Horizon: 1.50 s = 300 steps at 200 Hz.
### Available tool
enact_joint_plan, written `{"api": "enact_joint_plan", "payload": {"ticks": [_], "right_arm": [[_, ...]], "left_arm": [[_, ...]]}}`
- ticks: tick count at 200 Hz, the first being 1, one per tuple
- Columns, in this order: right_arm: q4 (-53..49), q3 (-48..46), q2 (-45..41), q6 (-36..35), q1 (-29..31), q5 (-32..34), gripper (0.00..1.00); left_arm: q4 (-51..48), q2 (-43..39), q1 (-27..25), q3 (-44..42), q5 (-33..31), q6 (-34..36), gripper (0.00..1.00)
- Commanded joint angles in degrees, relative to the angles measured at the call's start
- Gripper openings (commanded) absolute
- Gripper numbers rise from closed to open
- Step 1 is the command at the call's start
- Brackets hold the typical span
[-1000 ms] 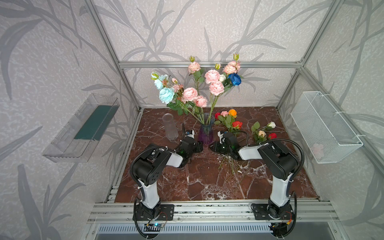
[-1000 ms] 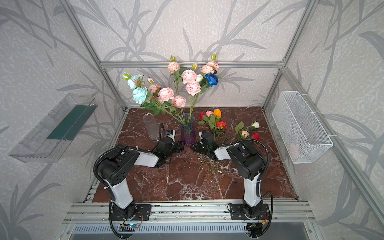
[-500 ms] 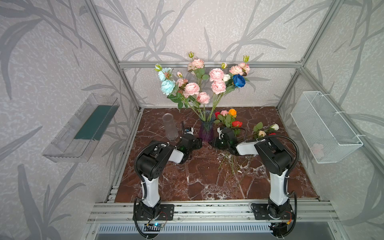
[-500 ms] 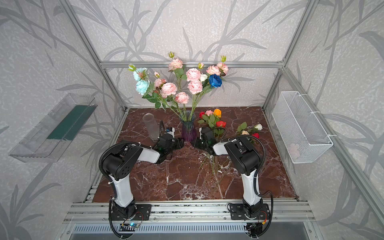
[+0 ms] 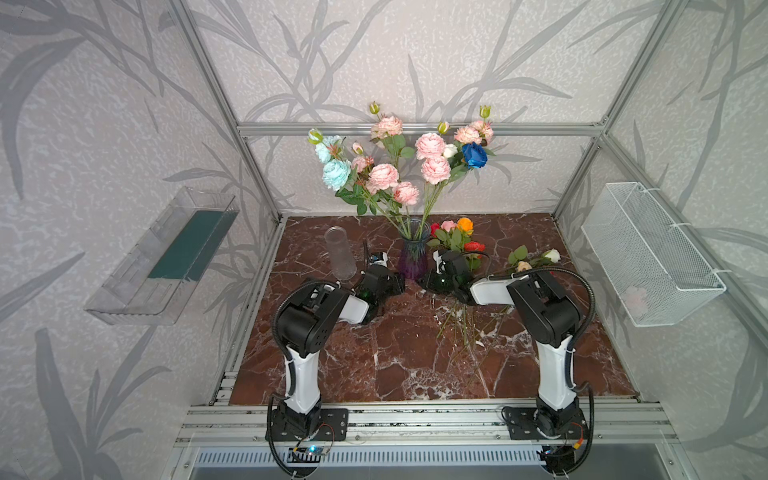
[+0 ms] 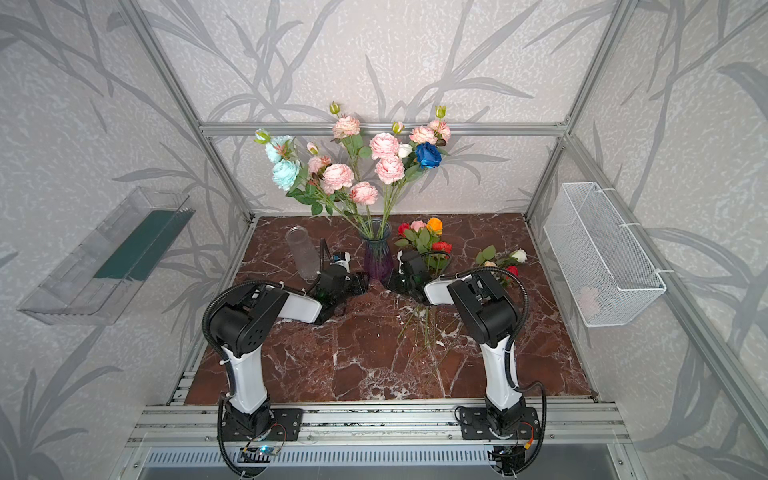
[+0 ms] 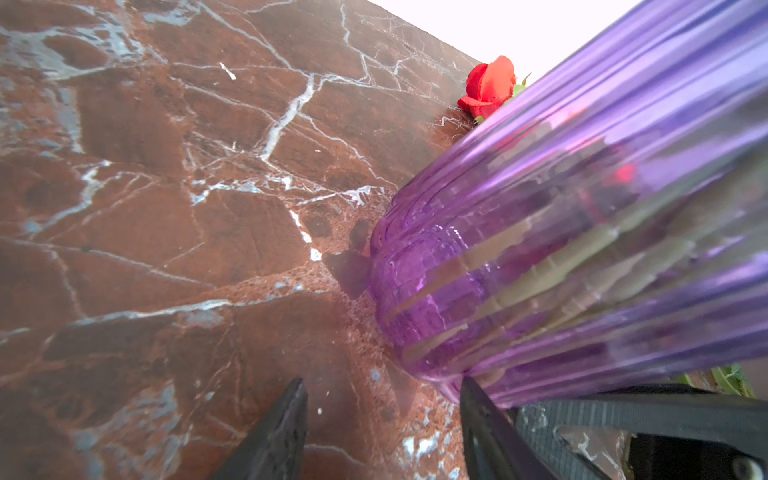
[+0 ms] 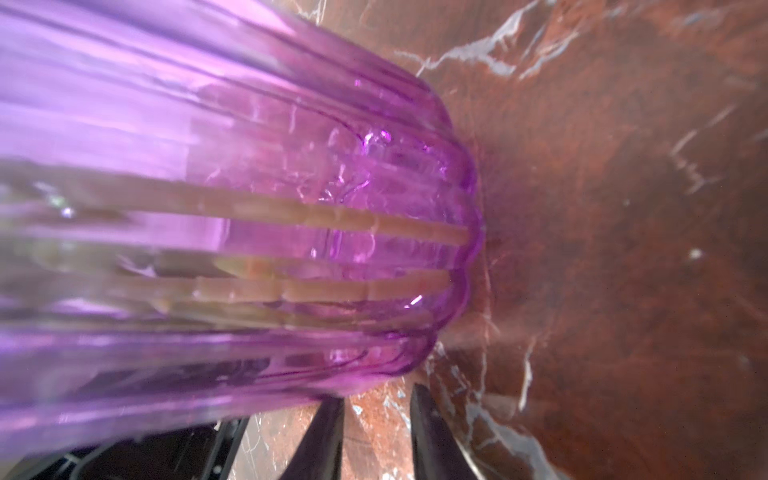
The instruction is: Arrange the flowers into the vase
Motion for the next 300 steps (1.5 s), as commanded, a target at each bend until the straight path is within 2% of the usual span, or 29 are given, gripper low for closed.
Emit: {"api": "enact_joint_plan", "payload": {"ticks": [1, 202, 245, 288, 300], "right_arm": [[-0.5, 2.2, 1.7, -1.0, -0.6, 0.9, 0.29], [-5.3, 13.4, 8.0, -2.7, -0.8, 1.2, 0.29], [-6.1, 13.8, 7.5, -3.3, -0.8, 0.8, 0.29], [-5.8, 11.0, 4.8, -2.6, -0.8, 1.5, 0.33], [-6.0, 9.9, 3.8, -2.8, -0.8, 1.8, 0.34]], "left_arm": [[1.1, 1.3, 0.5, 1.7, 0.4, -0.4, 0.59], [-2.1, 4.0, 2.9, 7.6, 0.8, -0.4, 0.59], [-2.8, 0.4, 3.0, 5.0, -0.1, -0.3, 0.59], [-4.7, -7.5, 3.1, -0.7, -1.9, -0.9, 0.61], [-3.7, -10.1, 3.1, -2.8, 0.2, 0.3, 0.62]]}}
